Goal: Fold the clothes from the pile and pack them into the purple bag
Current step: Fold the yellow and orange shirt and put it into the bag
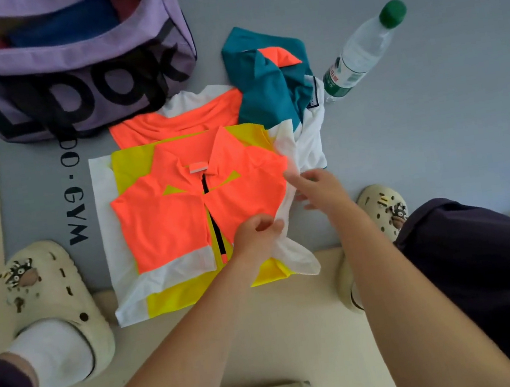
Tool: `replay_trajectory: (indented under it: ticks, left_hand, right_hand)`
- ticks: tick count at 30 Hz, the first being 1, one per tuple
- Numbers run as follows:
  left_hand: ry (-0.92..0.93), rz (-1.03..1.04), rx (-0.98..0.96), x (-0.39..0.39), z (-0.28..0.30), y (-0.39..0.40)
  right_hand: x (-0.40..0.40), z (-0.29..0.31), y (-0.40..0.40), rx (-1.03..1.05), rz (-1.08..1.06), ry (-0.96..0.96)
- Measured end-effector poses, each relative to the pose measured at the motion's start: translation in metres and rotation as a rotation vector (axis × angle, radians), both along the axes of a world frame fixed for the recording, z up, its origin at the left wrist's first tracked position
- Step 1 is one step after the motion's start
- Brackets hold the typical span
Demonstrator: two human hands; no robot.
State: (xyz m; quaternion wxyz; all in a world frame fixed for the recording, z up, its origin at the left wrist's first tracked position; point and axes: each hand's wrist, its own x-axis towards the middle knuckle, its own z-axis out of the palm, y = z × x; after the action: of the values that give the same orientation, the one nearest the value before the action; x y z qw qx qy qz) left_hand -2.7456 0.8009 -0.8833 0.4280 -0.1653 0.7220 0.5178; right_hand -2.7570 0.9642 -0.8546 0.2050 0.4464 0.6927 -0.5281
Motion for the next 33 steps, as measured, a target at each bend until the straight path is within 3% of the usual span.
replay_trajectory:
  ticks: [7,11,13,15,17,21,24,30,33]
  left_hand:
    - [-0.209,0.069,0.267,-0.013,0.02,-0.037]
    - [-0.45,0.332,0.386,-0.04,0.038,-0.091]
    - [-0.437,0.428,0.433,-0.057,0.048,-0.123]
    - [-0.248,0.307,0.359,-0.073,0.053,-0.154]
    - [-0.057,0.183,0.121,-0.085,0.05,-0.179]
    - [0.102,0.274,-0.277,-0.092,0.017,-0.224]
    - [0.094,0.22,-0.303,-0.087,-0.01,-0.25]
    - [0.135,0.276,-0.313,-0.066,-0.036,-0.264]
    - [0.156,0.253,-0.345,-0.057,-0.035,-0.267]
  right_hand:
    - [-0.056,0.006,-0.025,0.001,-0.016,0.009]
    - [-0.089,0.026,-0.079,-0.157,0.057,0.085]
    - [-0.109,0.037,-0.118,-0.259,0.108,0.107]
    - [-0.129,0.044,-0.16,-0.297,0.16,0.115]
    - [-0.145,0.046,-0.2,-0.3,0.23,0.113]
    - [-0.158,0.037,-0.254,-0.404,0.334,0.124]
    - [-0.148,0.021,-0.251,-0.336,0.34,0.145]
    - [-0.074,-0.019,-0.186,0.221,0.246,0.108]
    - [-0.05,-0.03,-0.184,0.109,0.315,-0.047]
